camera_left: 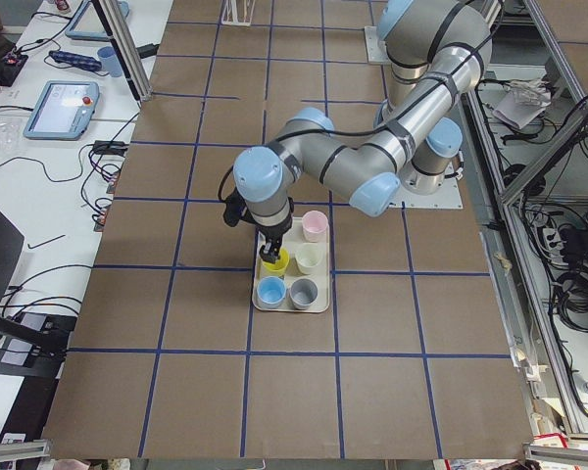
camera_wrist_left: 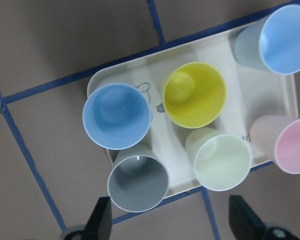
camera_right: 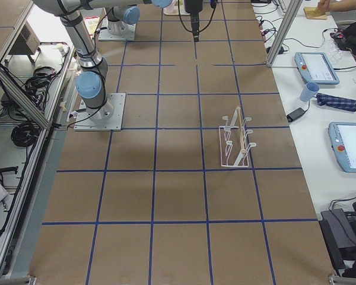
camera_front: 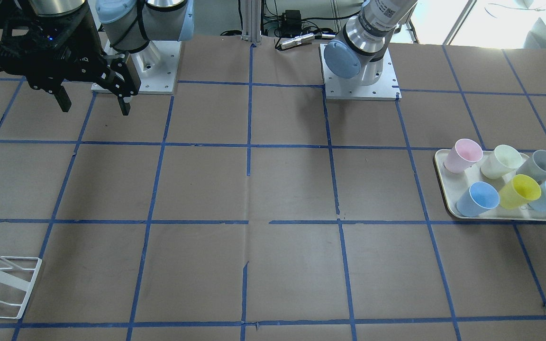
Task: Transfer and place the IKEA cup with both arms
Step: 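Open the left gripper to release the cup on the tray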
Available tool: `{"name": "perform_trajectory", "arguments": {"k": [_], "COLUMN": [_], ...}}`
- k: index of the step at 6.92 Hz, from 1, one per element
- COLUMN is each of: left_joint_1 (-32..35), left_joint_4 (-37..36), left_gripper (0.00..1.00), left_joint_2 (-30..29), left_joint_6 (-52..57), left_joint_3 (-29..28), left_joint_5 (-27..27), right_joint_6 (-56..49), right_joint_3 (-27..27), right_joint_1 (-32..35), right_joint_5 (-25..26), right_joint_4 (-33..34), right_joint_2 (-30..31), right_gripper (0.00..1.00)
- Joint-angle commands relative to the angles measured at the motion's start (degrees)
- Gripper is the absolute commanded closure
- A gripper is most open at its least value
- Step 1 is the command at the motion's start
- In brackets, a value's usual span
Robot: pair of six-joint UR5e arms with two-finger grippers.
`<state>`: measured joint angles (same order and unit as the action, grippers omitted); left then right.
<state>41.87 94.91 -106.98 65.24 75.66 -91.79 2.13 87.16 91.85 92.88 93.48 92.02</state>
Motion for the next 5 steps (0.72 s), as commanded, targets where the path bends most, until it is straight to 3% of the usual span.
{"name": "perform_trajectory", "arguments": {"k": [1, 3, 5], "left_joint_1": [8.80, 22.21, 37.34], "left_joint_4": [3.33, 4.23, 3.79], "left_gripper": [0.14, 0.08, 0.05], "left_joint_2": [6.76, 11.95, 12.50], "left_joint_6": [-10.35, -28.65, -50.80], "left_joint_3": [1.14, 1.77, 1.76], "left_joint_5": [-0.05, 0.03, 0.12], "right_joint_6": [0.07, 0.07, 0.07], "right_joint_3": [-0.06, 0.02, 0.02], "right_joint_1": [0.00, 0.00, 0.00], "right_joint_5": [-0.16, 0.02, 0.02], "right_joint_4": [0.04, -0.05, -0.05], "right_joint_2": [0.00, 0.00, 0.00], "right_gripper": [0.00, 0.00, 0.00]}}
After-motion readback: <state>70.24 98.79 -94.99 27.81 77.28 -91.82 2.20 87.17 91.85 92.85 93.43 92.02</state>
